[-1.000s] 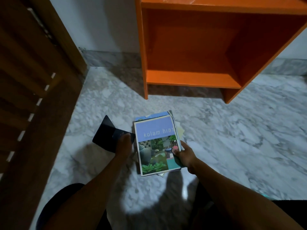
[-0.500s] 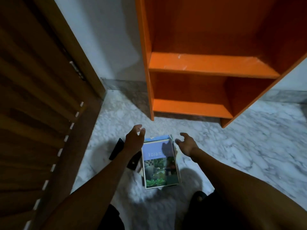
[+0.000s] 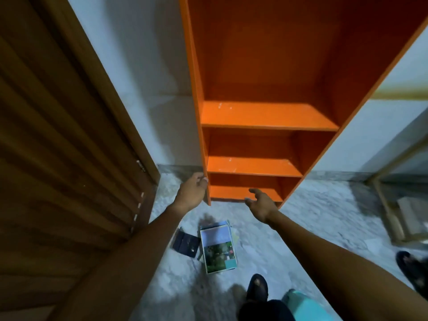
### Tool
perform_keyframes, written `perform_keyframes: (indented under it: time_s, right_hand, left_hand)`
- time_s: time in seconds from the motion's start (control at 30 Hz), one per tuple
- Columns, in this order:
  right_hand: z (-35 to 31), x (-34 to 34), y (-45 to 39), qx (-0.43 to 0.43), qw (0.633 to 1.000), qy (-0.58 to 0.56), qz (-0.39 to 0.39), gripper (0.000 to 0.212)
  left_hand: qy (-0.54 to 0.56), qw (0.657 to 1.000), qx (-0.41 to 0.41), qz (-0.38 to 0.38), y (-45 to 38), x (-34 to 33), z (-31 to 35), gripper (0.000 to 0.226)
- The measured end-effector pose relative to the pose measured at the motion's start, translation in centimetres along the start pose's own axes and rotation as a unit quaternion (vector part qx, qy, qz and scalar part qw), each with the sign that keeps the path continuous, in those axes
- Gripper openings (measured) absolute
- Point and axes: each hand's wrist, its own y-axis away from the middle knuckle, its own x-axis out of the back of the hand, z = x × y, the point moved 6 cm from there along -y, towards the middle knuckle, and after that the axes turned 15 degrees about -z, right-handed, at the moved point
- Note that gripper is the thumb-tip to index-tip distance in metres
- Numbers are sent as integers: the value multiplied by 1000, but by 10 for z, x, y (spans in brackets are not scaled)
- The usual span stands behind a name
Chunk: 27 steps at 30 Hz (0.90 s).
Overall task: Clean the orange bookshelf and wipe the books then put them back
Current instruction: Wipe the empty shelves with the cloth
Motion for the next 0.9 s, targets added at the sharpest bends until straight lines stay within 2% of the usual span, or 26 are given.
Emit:
perform_keyframes:
  time_s: [0.2,0.37,0.5,0.63,0.9]
  right_hand:
    - [-55,52,101,41,995,40,77,52]
    - [-78,106,185,70,985,51,152,48]
    - [-92,162,253,89,963,66,244,45]
    - [-93,223,307,106,936,37,332,42]
    - [-106,346,371,187,873,-22,450,33]
  left_hand:
    - [-40,995,-94,-2,56,23,103,41]
    - [-80,978,-194,-3,95,22,190,44]
    - [-126,956,-265,24,122,17,266,39]
    - [-142,932,-332,8,145,8,343,40]
    - [-199,865,-461,26,173,-14,494,42]
